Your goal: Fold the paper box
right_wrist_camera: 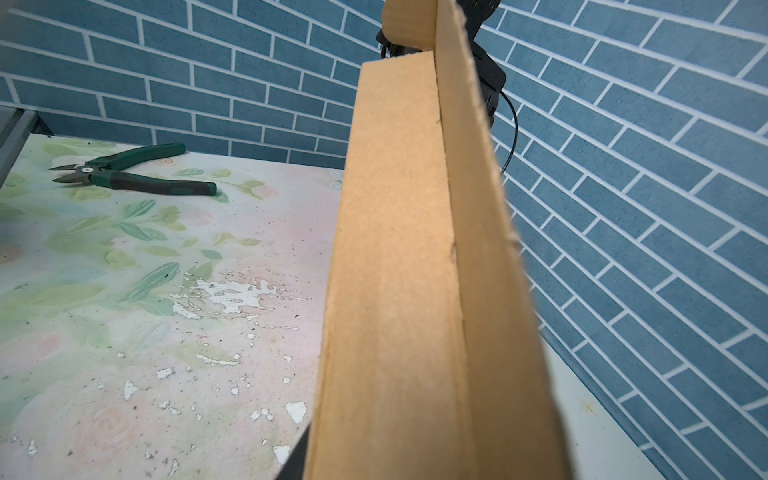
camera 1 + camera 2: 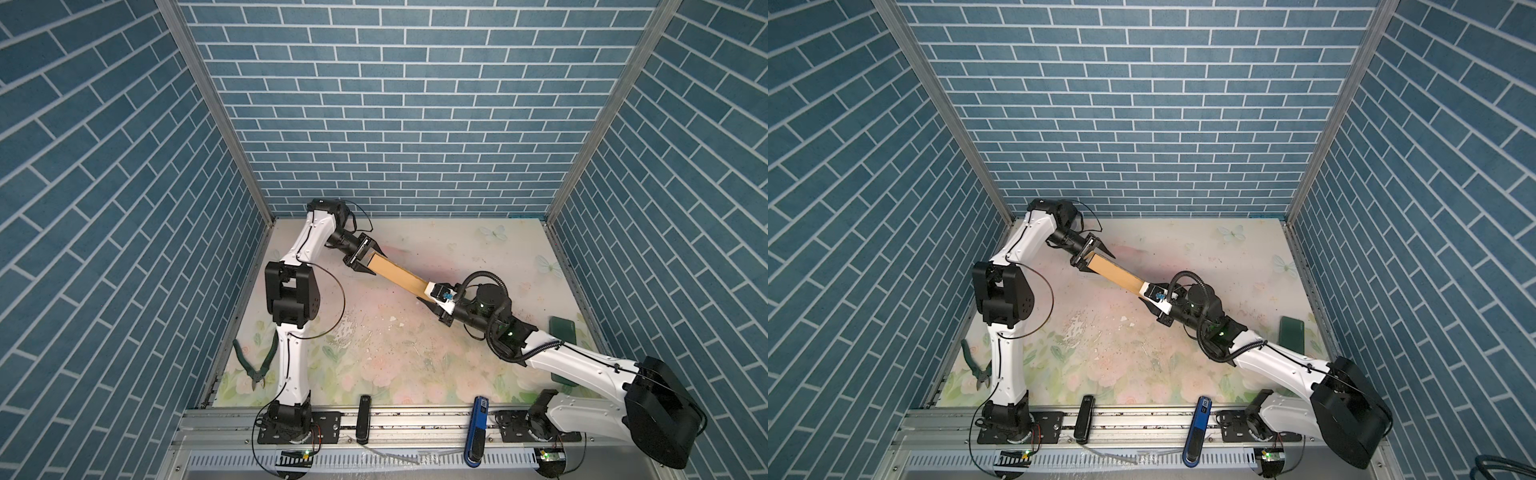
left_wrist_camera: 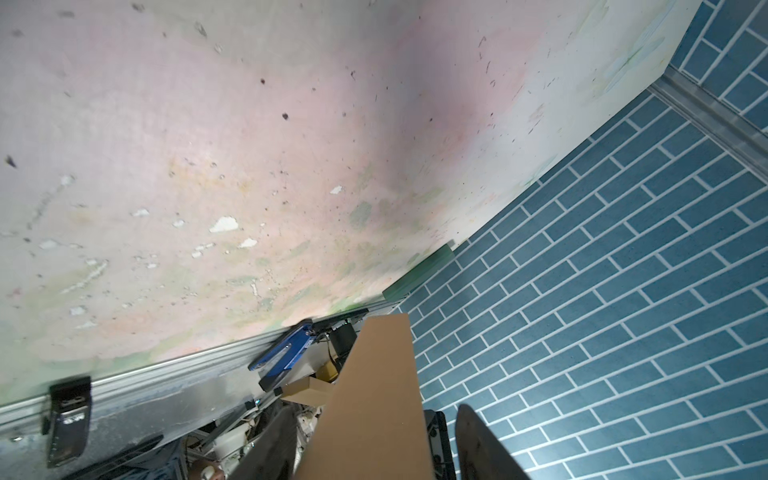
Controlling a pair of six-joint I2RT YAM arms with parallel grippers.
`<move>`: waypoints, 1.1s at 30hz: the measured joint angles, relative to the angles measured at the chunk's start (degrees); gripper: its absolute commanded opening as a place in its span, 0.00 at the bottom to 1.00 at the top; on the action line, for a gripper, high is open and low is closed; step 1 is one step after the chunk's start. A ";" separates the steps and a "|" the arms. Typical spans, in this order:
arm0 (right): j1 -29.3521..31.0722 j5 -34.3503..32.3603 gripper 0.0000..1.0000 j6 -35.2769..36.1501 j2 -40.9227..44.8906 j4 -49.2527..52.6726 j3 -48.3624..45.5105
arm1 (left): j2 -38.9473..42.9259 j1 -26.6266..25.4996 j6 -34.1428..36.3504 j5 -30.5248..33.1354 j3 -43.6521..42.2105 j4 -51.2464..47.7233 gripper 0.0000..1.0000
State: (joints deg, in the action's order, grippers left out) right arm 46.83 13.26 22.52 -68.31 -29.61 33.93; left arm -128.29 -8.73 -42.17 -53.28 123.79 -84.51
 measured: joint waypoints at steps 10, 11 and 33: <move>-0.11 0.35 0.02 -0.85 2.01 7.19 0.00 | -3.67 7.91 5.70 16.04 21.77 -4.20 0.62; -0.20 0.76 0.02 -1.36 2.12 8.50 0.00 | -3.06 8.41 5.75 18.27 23.45 -3.85 0.62; -3.26 14.12 0.00 -7.58 -4.15 25.88 2.29 | 57.27 -1.31 26.56 33.51 -50.84 37.79 0.61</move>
State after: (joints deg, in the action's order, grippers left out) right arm 43.57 27.38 14.94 -72.47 -3.73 36.23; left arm -71.02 -10.04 -15.62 -19.77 72.95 -46.72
